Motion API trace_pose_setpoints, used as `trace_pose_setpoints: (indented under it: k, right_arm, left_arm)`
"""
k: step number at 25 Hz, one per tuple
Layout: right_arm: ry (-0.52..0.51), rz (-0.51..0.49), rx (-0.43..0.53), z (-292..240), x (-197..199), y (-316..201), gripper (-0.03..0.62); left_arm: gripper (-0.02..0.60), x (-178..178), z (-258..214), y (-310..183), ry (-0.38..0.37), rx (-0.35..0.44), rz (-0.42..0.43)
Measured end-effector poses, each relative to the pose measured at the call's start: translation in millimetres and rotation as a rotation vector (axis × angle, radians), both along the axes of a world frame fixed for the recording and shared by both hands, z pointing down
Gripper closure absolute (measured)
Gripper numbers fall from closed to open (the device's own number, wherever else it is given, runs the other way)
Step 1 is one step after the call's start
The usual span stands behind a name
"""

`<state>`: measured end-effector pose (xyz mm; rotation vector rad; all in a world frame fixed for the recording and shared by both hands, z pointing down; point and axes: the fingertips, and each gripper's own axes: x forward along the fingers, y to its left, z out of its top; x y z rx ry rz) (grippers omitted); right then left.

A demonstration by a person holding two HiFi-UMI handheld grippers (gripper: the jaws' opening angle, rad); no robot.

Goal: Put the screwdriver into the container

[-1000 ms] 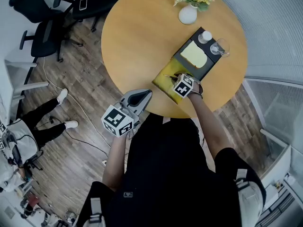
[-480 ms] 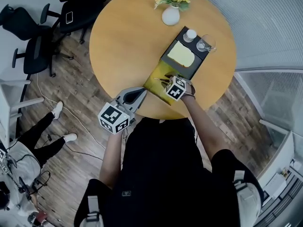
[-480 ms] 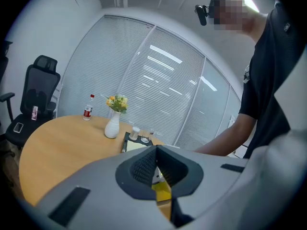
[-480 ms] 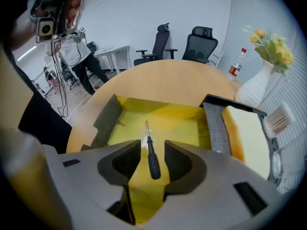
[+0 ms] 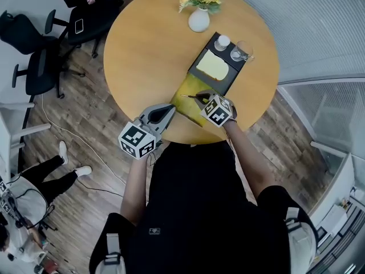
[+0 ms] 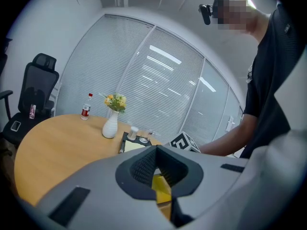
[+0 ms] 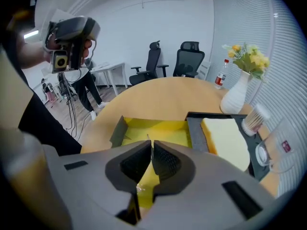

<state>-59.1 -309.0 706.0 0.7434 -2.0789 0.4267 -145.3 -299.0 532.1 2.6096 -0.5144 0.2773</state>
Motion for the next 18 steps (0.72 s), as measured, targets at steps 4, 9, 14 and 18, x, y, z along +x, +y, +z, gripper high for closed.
trace_pose_setpoints:
  k: [4, 9, 14, 18]
  right_arm:
    - [-0.042, 0.023, 0.041, -19.3, 1.1, 5.5, 0.586]
    - [-0.084, 0.057, 0.053, -34.6, 9.0, 22.4, 0.589]
    - [-0.125, 0.056, 0.077, -45.4, 15.2, 38.9, 0.588]
    - [-0.151, 0.018, 0.178, -64.6, 11.3, 53.7, 0.588]
  left_arm:
    - [0.577, 1.3, -1.7, 2.9, 0.003, 0.009, 0.007]
    - [0.577, -0.3, -2.3, 5.8, 0.009, 0.015, 0.009]
    - [0.577, 2.0, 5.1, 11.7, 0.009, 0.006, 0.022]
    - [0.577, 8.6, 5.7, 17.1, 0.017, 0.006, 0.04]
